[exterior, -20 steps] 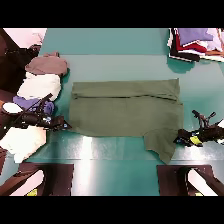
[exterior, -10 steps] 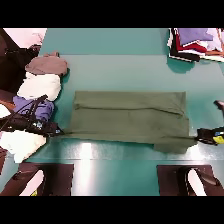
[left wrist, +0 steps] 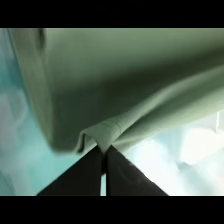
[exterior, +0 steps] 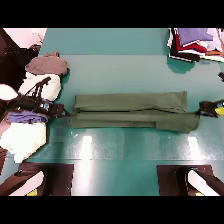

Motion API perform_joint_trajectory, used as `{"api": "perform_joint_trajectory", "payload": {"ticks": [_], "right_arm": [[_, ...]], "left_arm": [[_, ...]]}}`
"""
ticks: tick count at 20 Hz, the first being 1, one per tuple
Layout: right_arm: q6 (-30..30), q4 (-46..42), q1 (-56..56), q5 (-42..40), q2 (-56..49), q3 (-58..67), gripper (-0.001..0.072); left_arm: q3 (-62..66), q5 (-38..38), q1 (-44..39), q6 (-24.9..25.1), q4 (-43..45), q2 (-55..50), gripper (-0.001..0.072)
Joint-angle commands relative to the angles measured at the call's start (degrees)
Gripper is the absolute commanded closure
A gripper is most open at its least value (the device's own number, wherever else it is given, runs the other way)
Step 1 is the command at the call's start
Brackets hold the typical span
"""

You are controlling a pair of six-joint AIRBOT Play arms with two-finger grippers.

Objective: Fold the shirts.

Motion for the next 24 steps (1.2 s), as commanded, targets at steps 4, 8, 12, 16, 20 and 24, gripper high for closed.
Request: {"api": "perform_joint_trajectory", "payload": {"ticks": [4,8,12,16,20,24], "right_arm": [[0.7,0.81,3.87,-3.82,-19.63,15.12,0.0695],[0.72,6.03,3.54,-5.18,-28.02,23.63,0.0694],[0.68,17.42,0.7,-8.28,-34.36,30.38,0.0178],[-3.82,18.71,-4.04,-1.05,-33.59,29.99,0.0178],[-9.22,18.75,-11.74,1.42,-29.49,19.04,0.0047],[-13.9,22.95,-16.57,1.79,-32.94,11.96,0.001]], "left_arm": [[16.79,5.95,-1.07,-0.33,-0.7,-19.12,0.0684],[19.71,10.51,-1.07,-0.5,-0.72,-24.0,0.0683],[20.61,14.56,-1.01,-3.45,-0.72,-24.04,0.0011],[26.69,5.14,-1.03,-2.82,-0.44,-23.61,0.0373],[28.02,-1.66,-1.07,-1.38,-1.27,-23.65,0.0682],[28.02,-3.32,-1.09,-1.55,-2.49,-23.69,0.0683]]}}
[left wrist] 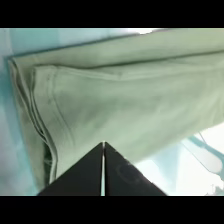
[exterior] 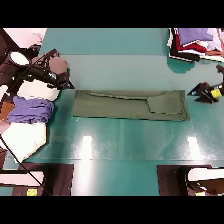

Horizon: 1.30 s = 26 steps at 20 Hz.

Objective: Fold the shirts.

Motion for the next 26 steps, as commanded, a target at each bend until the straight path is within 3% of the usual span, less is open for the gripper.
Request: {"api": "perform_joint_trajectory", "payload": {"ticks": [1,7,8,9,11,12,15,19,26], "right_arm": [[-6.08,6.08,-3.63,1.55,-3.23,-5.6,0.001],[-8.59,10.78,1.01,2.43,-10.6,-3.17,0.002],[-8.59,10.78,1.88,2.86,-11.34,-2.71,0.0073],[-8.63,10.78,2.75,3.04,-11.82,-2.49,0.0179],[-10.58,10.93,3.69,3.1,-11.85,-2.43,0.0583],[-10.93,10.88,3.69,3.28,-11.56,-2.43,0.0694],[-9.84,10.99,3.69,4.96,-8.61,-2.34,0.0695],[-2.36,14.21,4.22,7.72,-0.59,-0.13,0.0696],[7.8,14.47,15.93,13.38,5.64,17.57,0.0696]], "left_arm": [[0.39,-2.62,-0.02,-0.26,-0.92,-0.04,0.0683],[-0.02,-2.58,-0.11,-1.64,-0.9,-0.2,0.0683],[-0.02,-2.54,-0.63,-1.64,-0.57,-0.2,0.0683],[-0.02,-2.38,-1.7,-1.64,-0.39,-0.2,0.0683],[0.0,0.26,-5.79,-1.62,-0.15,-0.22,0.0684],[0.0,3.06,-8.15,-1.62,-0.02,-0.22,0.0684],[1.11,10.32,-15.04,-1.62,-0.26,-1.7,0.0683],[9.31,9.94,-24.04,-1.62,-0.39,-10.6,0.0684],[27.85,10.19,-34.18,-4.96,-0.98,-27.74,0.0684]]}}
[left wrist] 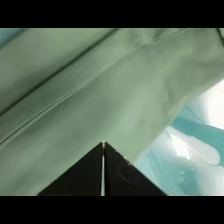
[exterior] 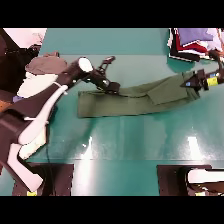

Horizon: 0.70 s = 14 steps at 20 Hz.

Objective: Fold the shirts.

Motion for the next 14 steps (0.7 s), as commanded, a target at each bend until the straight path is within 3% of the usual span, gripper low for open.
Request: {"api": "perform_joint_trajectory", "payload": {"ticks": [1,10,14], "right_arm": [[5.62,0.44,7.65,1.84,1.84,8.74,0.0696],[8.87,0.42,24.39,2.19,-5.7,29.07,0.0696],[8.94,0.46,26.4,-0.81,-5.9,26.53,0.0696]], "left_arm": [[8.74,0.96,-4.39,-2.54,-0.26,-7.85,0.0684],[10.54,4.55,-5.16,-4.22,-0.79,-12.2,0.0684],[10.95,0.96,-3.45,-4.2,-0.35,-12.17,0.0684]]}}
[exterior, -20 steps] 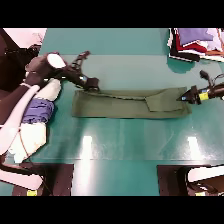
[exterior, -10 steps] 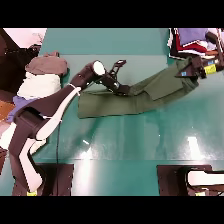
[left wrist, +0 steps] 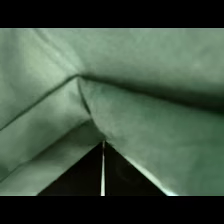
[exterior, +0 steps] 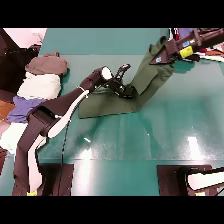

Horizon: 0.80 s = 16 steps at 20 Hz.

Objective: Fold the shirts.

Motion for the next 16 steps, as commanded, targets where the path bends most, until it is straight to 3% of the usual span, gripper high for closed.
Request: {"api": "perform_joint_trajectory", "payload": {"ticks": [1,5,8,11,16], "right_arm": [[-0.22,-0.04,2.4,-1.6,-0.74,-0.83,0.0696],[-2.82,-0.11,4.17,-3.54,-0.79,-1.18,0.0696],[-4.17,-0.09,7.04,-5.81,-0.98,-1.18,0.0696],[-4.22,0.0,12.11,-8.76,-3.32,-1.16,0.0695],[-8.98,0.0,26.43,-23.69,-11.76,-1.14,0.0676]], "left_arm": [[1.09,-4.57,1.86,-0.04,0.81,-0.22,0.0684],[6.58,-14.32,6.88,-0.07,5.81,-0.13,0.0685],[7.13,-14.86,12.11,-0.04,7.13,4.22,0.0685],[7.13,-15.5,18.75,-0.04,14.62,11.21,0.0684],[7.1,-17.25,31.23,-0.04,18.12,22.67,0.0684]]}}
